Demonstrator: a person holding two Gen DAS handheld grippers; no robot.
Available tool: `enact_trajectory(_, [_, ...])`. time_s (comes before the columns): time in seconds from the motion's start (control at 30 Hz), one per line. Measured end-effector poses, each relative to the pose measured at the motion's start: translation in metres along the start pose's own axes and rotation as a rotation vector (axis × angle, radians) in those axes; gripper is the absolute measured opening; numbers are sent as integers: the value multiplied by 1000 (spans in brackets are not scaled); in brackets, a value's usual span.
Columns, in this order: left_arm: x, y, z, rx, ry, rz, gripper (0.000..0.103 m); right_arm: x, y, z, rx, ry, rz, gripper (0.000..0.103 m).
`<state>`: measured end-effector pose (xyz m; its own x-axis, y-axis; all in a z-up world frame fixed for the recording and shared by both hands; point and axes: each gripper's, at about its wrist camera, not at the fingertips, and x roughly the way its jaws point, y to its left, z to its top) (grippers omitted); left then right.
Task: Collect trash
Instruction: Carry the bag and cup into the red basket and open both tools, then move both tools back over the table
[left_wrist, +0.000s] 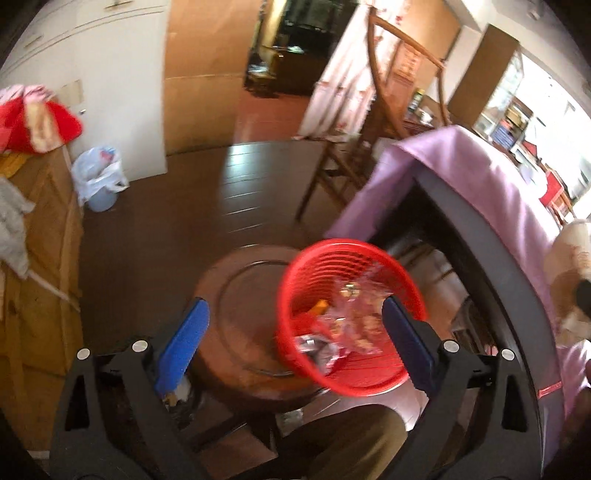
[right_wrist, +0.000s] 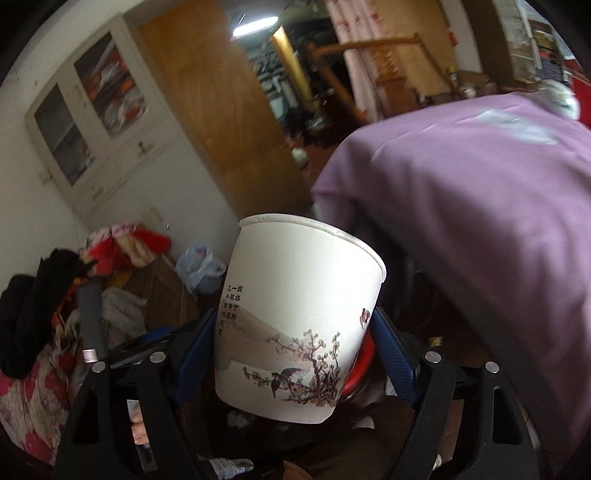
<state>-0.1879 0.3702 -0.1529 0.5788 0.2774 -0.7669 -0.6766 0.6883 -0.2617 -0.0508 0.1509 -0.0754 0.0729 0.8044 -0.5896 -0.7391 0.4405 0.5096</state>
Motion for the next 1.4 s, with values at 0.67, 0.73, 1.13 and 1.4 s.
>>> enact_trajectory(0.67, [-13, -2, -10, 84, -8, 25, 91, 112, -8, 2, 80, 170, -13, 84])
enact_trajectory(0.73, [-16, -6, -11, 88, -11, 19, 91, 97, -6, 7, 80, 125, 4, 84])
enact_trajectory(1.13, [-25, -44, 4, 146, -60, 13, 91, -81, -51, 6, 9, -154, -194, 84])
enact_trajectory(1.4, [-16, -120, 17, 250, -59, -100, 91, -209, -122, -13, 148, -294, -353, 84])
